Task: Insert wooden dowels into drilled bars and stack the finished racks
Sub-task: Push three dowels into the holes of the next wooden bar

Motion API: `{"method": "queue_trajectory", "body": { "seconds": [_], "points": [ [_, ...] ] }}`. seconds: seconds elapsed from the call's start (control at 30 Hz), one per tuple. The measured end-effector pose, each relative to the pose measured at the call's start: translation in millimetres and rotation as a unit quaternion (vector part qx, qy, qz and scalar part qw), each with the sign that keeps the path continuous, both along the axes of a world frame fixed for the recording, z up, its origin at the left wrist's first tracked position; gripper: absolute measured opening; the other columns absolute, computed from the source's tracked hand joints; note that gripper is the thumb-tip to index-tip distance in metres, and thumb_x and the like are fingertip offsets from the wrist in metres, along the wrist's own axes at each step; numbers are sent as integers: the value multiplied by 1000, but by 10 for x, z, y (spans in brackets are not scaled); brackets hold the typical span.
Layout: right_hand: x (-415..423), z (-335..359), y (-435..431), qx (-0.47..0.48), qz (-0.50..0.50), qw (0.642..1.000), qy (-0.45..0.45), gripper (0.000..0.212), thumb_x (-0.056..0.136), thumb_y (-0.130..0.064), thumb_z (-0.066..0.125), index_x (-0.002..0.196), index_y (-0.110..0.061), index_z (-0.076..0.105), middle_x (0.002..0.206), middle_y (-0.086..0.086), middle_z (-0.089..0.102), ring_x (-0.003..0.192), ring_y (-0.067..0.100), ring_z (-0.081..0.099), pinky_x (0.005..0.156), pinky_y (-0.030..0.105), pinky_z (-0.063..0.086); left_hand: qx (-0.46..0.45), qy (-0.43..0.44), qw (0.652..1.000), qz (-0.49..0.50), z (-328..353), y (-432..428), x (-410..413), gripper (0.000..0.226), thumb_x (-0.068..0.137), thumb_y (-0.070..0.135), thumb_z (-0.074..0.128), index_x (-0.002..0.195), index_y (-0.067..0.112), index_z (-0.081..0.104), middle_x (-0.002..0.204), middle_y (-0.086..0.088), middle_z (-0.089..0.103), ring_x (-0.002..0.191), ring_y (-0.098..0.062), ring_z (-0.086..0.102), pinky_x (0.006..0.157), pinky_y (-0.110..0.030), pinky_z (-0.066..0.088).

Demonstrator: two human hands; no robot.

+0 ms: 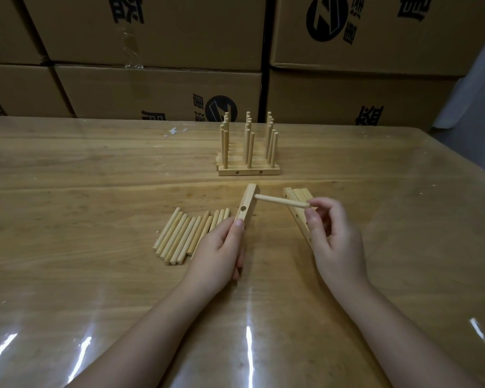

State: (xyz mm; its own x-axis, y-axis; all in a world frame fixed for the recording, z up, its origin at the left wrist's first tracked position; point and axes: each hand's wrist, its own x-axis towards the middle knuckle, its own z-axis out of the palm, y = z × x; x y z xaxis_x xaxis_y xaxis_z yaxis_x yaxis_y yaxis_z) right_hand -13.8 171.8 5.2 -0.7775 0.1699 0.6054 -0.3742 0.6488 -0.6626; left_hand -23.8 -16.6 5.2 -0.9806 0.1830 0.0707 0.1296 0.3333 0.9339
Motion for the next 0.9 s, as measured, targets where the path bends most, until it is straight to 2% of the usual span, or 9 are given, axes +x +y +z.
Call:
{"method": "queue_trajectory", "body": {
  "seconds": [0.1,0.27,0.53,0.67,0.8,0.9],
  "points": [
    [-11,1,4,27,-2,1000,2,30,92,-31,44,106,-9,59,71,-7,52,58,7,48,52,17,33,-7,3,1000,0,0,3,4,39,101,36,33,85,8,55,52,2,52,43,-13,51,47,-20,42],
    [-8,-2,11,55,-27,998,9,17,93,-15,51,102,-5,62,71,-4,55,59,11,48,52,23,35,-11,5,1000,-3,-13,2,10,37,101,37,33,89,13,58,51,4,52,42,-11,51,47,-19,42],
    [-31,-14,58,45,-24,998,-24,25,95,-25,42,96,-9,61,66,1,56,56,17,51,49,38,43,-28,31,999,-12,-33,-4,12,31,99,41,35,85,30,59,51,5,53,42,-10,53,46,-19,44],
    [-33,-6,67,44,-15,999,-26,37,93,-37,34,88,-11,60,62,1,55,52,15,48,47,36,40,-41,31,999,-7,-44,-5,14,35,98,45,34,92,22,60,50,6,52,41,-9,52,46,-22,43],
    [-41,-24,49,36,-6,999,-32,39,92,-41,33,87,-12,59,62,1,56,51,13,47,47,35,39,-27,8,1000,-8,-30,2,16,35,99,43,34,92,21,60,51,6,52,41,-10,52,47,-22,43],
    [-48,-50,13,-15,17,999,-28,38,95,-49,35,90,-18,56,63,-4,56,50,8,48,46,24,36,-3,-13,1000,-24,-8,1,4,37,101,38,33,93,12,58,53,2,55,42,-12,52,46,-20,43]
  ]
}}
